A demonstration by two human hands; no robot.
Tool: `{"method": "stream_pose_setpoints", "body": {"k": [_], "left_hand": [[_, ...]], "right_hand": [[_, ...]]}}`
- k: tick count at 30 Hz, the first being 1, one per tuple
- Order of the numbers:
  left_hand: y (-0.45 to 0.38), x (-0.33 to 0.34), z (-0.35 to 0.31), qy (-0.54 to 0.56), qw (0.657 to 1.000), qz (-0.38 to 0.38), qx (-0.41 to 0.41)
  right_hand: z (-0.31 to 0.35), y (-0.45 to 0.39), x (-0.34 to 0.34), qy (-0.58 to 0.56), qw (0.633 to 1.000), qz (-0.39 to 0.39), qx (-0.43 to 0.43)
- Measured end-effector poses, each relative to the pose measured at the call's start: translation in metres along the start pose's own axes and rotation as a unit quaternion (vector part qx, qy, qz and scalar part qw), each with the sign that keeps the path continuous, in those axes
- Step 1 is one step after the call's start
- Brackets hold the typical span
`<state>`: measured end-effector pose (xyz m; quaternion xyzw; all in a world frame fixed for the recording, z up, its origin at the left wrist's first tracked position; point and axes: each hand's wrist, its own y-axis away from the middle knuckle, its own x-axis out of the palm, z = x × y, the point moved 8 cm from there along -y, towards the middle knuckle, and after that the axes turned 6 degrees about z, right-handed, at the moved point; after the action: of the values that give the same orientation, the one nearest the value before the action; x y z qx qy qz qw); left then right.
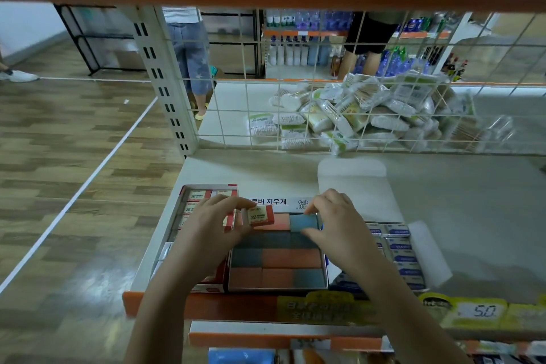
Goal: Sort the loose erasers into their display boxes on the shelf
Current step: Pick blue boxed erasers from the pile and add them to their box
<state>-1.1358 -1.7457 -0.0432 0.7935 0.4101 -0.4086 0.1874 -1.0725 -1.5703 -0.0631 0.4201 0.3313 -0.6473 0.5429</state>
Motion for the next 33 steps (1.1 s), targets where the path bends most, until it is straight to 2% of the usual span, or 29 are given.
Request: {"method": "stream_pose_setpoints", "body": {"k": [9, 16, 20, 24, 33], "left_hand": [[0.006, -0.006, 0.022, 0.008, 1.0, 0.0, -0.028], [0.016, -0.034, 0.057, 0.011, 0.997, -0.033, -0.063], [0.025, -0.045, 0.076, 0.01, 0.996, -0.03, -0.08], [0.031, -0.047, 0.092, -0.009, 0.996, -0.01, -0.093], [0.03, -0.045, 0.097, -0.037, 0.997, 0.033, -0.066]], "right_hand": [[0.007, 0.0, -0.002, 0.054, 0.998, 0.0, -0.023], [0.022, 0.003, -0.007, 0.104, 0.994, -0.018, -0.039], [0.048, 0.006, -0.004, 0.068, 0.995, -0.027, -0.075], [0.066, 0.007, 0.011, 0.048, 0.994, 0.001, -0.098], [0.08, 0.008, 0.029, 0.038, 0.993, 0.037, -0.107]]}}
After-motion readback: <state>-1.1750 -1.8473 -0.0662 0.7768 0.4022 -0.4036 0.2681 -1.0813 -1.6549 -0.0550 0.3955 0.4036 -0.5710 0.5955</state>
